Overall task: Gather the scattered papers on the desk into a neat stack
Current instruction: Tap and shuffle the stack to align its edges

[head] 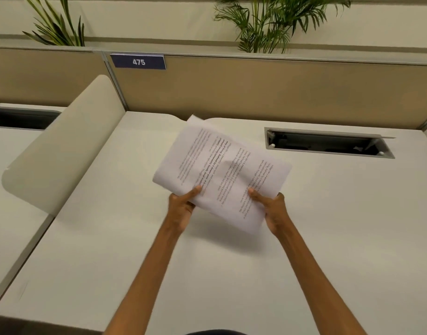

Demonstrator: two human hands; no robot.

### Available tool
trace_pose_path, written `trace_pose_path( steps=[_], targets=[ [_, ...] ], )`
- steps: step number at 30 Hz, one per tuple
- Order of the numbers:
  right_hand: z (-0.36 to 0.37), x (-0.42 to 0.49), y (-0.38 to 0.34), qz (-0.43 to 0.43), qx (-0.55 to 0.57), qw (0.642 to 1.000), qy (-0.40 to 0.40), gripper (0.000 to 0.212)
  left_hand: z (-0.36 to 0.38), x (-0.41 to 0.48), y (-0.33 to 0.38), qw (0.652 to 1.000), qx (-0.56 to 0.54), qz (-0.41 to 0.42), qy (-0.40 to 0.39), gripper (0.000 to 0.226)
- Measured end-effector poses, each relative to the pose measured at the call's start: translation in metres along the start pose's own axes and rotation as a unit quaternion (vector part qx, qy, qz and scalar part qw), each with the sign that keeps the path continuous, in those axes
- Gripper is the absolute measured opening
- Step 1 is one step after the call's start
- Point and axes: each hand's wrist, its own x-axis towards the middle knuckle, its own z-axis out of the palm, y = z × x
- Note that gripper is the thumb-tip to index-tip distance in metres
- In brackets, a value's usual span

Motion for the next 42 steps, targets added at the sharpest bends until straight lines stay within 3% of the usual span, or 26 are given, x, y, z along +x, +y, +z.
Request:
trace_pose_path(
  steps=[4,8,10,16,19,22,24,26,30,36,42],
  targets=[
    [-0.029,0.007,-0.017,0.038,-0.049,0.997,-0.040,0.041,-0.047,0.011,0.054,0.995,0.097,-0.035,0.011,0.054],
    [-0.030,0.011,-0.022,0.093,-0.120,0.983,-0.099,0.040,-0.048,0.014,0.066,0.949,0.296,-0.096,-0.058,0.051],
    [-0.026,0.013,-0.022,0.108,-0.151,0.978,-0.095,0.043,-0.041,0.016,0.061,0.951,0.292,-0.094,-0.044,0.045],
    [-0.018,0.016,-0.015,0.071,-0.205,0.975,0.051,0.026,-0.036,0.021,0.041,0.938,0.341,-0.063,0.015,0.035],
    [-0.022,0.017,-0.023,0.108,-0.179,0.978,0.003,0.040,-0.042,0.026,0.048,0.948,0.297,-0.116,-0.021,0.042],
    [-0.031,0.019,-0.034,0.199,-0.169,0.961,-0.088,0.043,-0.049,0.031,0.058,0.912,0.327,-0.235,-0.075,0.054],
    [-0.032,0.020,-0.034,0.241,-0.212,0.944,-0.074,0.040,-0.049,0.032,0.056,0.880,0.371,-0.287,-0.070,0.059],
    [-0.031,0.021,-0.028,0.251,-0.276,0.927,-0.044,0.040,-0.047,0.031,0.050,0.871,0.385,-0.299,-0.059,0.058],
    [-0.032,0.017,-0.016,0.149,-0.258,0.955,0.005,0.045,-0.049,0.027,0.041,0.912,0.367,-0.180,-0.022,0.046],
    [-0.019,0.008,-0.013,-0.023,-0.237,0.971,0.031,0.025,-0.035,0.022,0.032,0.935,0.350,0.020,0.058,0.039],
    [-0.017,0.005,-0.002,-0.065,-0.229,0.969,0.059,0.030,-0.028,0.021,0.025,0.933,0.349,0.068,0.061,0.037]
  ],
)
